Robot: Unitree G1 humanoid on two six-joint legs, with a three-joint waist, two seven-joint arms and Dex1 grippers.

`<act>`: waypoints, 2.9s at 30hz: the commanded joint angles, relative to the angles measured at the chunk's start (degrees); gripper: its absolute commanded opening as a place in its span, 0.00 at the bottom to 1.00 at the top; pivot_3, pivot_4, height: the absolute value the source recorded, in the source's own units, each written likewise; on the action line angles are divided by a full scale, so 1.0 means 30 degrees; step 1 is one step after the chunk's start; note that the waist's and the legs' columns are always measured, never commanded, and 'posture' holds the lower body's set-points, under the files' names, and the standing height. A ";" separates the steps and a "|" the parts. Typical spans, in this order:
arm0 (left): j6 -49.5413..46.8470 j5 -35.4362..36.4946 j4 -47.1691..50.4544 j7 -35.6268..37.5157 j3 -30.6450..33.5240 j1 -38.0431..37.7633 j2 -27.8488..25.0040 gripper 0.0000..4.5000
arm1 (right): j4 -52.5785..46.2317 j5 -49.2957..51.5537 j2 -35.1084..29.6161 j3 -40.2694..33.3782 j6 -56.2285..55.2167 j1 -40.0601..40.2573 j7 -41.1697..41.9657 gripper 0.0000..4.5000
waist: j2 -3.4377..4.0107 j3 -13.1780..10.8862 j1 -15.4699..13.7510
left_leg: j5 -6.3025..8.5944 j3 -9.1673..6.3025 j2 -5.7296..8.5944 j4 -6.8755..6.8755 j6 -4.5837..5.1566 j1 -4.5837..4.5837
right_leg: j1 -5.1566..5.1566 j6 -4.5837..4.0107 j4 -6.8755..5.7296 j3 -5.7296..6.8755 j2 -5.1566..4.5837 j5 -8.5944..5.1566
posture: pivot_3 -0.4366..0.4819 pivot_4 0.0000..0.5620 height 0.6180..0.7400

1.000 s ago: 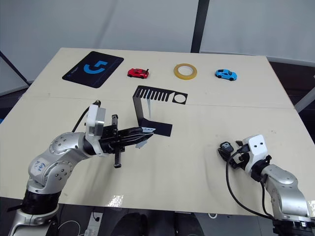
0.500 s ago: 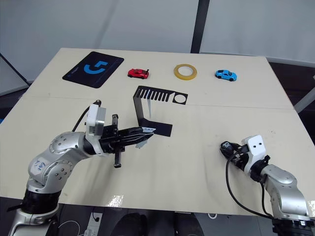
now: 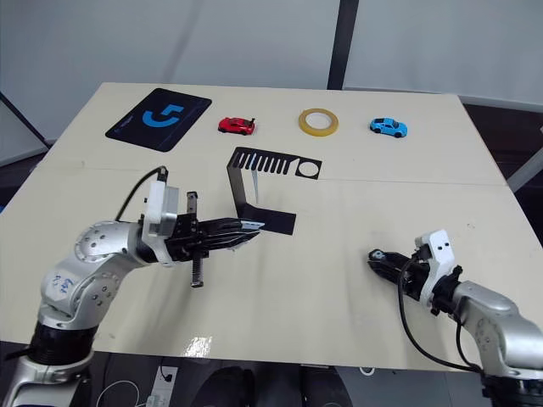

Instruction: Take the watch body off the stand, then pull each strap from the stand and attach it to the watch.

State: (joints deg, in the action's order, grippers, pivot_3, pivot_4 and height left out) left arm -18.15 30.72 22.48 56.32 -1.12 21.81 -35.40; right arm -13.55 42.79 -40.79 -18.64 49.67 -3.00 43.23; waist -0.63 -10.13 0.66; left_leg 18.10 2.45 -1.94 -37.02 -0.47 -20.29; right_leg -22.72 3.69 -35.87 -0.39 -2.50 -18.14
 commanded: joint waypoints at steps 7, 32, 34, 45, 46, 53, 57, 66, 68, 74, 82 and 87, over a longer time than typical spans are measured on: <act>0.6244 -0.3960 -0.1499 0.2563 -0.1732 0.0983 -0.0402 0.00 | -0.2777 1.0884 -0.0692 -0.1187 0.9814 -0.3189 -0.5210 0.37 | -0.0005 -0.0004 -0.0184 | 0.0010 -0.0042 -0.0015 -0.0001 0.0018 -0.0094 | -0.0056 -0.0004 0.0060 0.0027 -0.0017 -0.0002 | 0.48 0.27 1.00; 0.6427 -0.8184 -0.3249 0.1436 -0.5689 0.2559 0.1952 0.00 | -0.3266 2.0820 -0.2658 0.3362 0.5692 -0.3107 -1.4958 0.37 | -0.0009 -0.0003 -0.0140 | -0.0007 -0.0042 0.0038 -0.0096 0.0089 -0.0376 | -0.0312 0.0078 -0.0005 0.0016 -0.0017 0.0043 | 0.48 0.27 1.00; 0.6340 -0.8258 -0.3246 0.1389 -0.5738 0.2622 0.2010 0.00 | -0.3289 2.1025 -0.2839 0.3641 0.5377 -0.3133 -1.5109 0.37 | -0.0009 -0.0003 -0.0150 | -0.0007 -0.0042 0.0038 -0.0095 0.0089 -0.0375 | -0.0312 0.0078 -0.0006 0.0016 -0.0017 0.0043 | 0.48 0.27 1.00; 0.5937 -0.8512 -0.3355 0.1275 -0.5781 0.3036 0.2090 0.00 | -0.3075 2.1404 -0.3405 0.4654 0.4360 -0.3205 -1.5282 0.37 | -0.0009 -0.0002 -0.0160 | -0.0008 -0.0042 0.0036 -0.0105 0.0091 -0.0376 | -0.0311 0.0078 -0.0009 0.0016 -0.0016 0.0043 | 0.48 0.27 1.00; 0.5917 -0.8493 -0.3363 0.1283 -0.5776 0.3042 0.2091 0.00 | -0.3065 2.1398 -0.3440 0.4695 0.4314 -0.3202 -1.5269 0.37 | -0.0009 -0.0003 -0.0164 | -0.0009 -0.0042 0.0035 -0.0106 0.0090 -0.0376 | -0.0311 0.0078 -0.0010 0.0017 -0.0016 0.0043 | 0.48 0.27 1.00; 0.5876 -0.8439 -0.3387 0.1326 -0.5878 0.3022 0.2179 0.00 | -0.3050 2.1289 -0.3532 0.4866 0.4046 -0.3161 -1.5188 0.37 | -0.0009 -0.0003 -0.0166 | -0.0009 -0.0042 0.0034 -0.0113 0.0090 -0.0377 | -0.0311 0.0078 -0.0014 0.0017 -0.0016 0.0043 | 0.48 0.27 1.00; 0.5833 -0.8494 -0.3393 0.1277 -0.5928 0.3031 0.2262 0.00 | -0.3086 2.1263 -0.3594 0.4946 0.3933 -0.3148 -1.5161 0.37 | -0.0009 -0.0003 -0.0166 | -0.0009 -0.0042 0.0033 -0.0116 0.0090 -0.0377 | -0.0311 0.0078 -0.0016 0.0016 -0.0016 0.0043 | 0.48 0.27 1.00; 0.5711 -0.8660 -0.3527 0.1362 -0.6115 0.3071 0.2454 0.00 | -0.3128 2.1275 -0.3569 0.5030 0.3784 -0.3161 -1.5198 0.37 | -0.0009 -0.0002 -0.0164 | -0.0009 -0.0042 0.0033 -0.0127 0.0090 -0.0377 | -0.0311 0.0078 -0.0026 0.0017 -0.0016 0.0044 | 0.48 0.27 1.00; 0.5688 -0.8732 -0.3545 0.1354 -0.6161 0.3069 0.2477 0.00 | -0.3149 2.1282 -0.3572 0.5038 0.3734 -0.3135 -1.5196 0.37 | -0.0010 -0.0002 -0.0169 | -0.0010 -0.0042 0.0033 -0.0128 0.0090 -0.0377 | -0.0311 0.0078 -0.0026 0.0017 -0.0015 0.0044 | 0.48 0.27 1.00; 0.5569 -0.8814 -0.3534 0.1345 -0.6186 0.3084 0.2478 0.00 | -0.3152 2.1324 -0.3585 0.5080 0.3589 -0.3096 -1.5221 0.37 | -0.0010 -0.0002 -0.0171 | -0.0010 -0.0042 0.0033 -0.0133 0.0090 -0.0377 | -0.0310 0.0079 -0.0033 0.0017 -0.0015 0.0044 | 0.48 0.27 1.00; 0.5395 -0.8969 -0.3586 0.1163 -0.6202 0.3235 0.2641 0.00 | -0.3232 2.1409 -0.3607 0.5032 0.3537 -0.3070 -1.5207 0.37 | -0.0010 -0.0001 -0.0176 | -0.0010 -0.0042 0.0034 -0.0139 0.0090 -0.0378 | -0.0310 0.0079 -0.0036 0.0016 -0.0015 0.0044 | 0.48 0.27 1.00; 0.5244 -0.9105 -0.3657 0.1027 -0.6289 0.3284 0.2689 0.00 | -0.3289 2.1407 -0.3639 0.4996 0.3528 -0.2997 -1.5215 0.37 | -0.0010 -0.0001 -0.0177 | -0.0010 -0.0042 0.0033 -0.0143 0.0090 -0.0377 | -0.0309 0.0079 -0.0037 0.0017 -0.0015 0.0044 | 0.48 0.27 1.00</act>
State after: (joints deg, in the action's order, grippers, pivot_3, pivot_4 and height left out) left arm -2.53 3.70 10.57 59.98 -19.83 30.94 -27.57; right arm -22.00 105.36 -50.90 -2.77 61.15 -12.10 -2.83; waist -0.66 -10.13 0.13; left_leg 18.07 2.32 -1.83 -37.45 -0.20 -21.42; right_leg -23.65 3.93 -35.99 -0.35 -2.54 -18.01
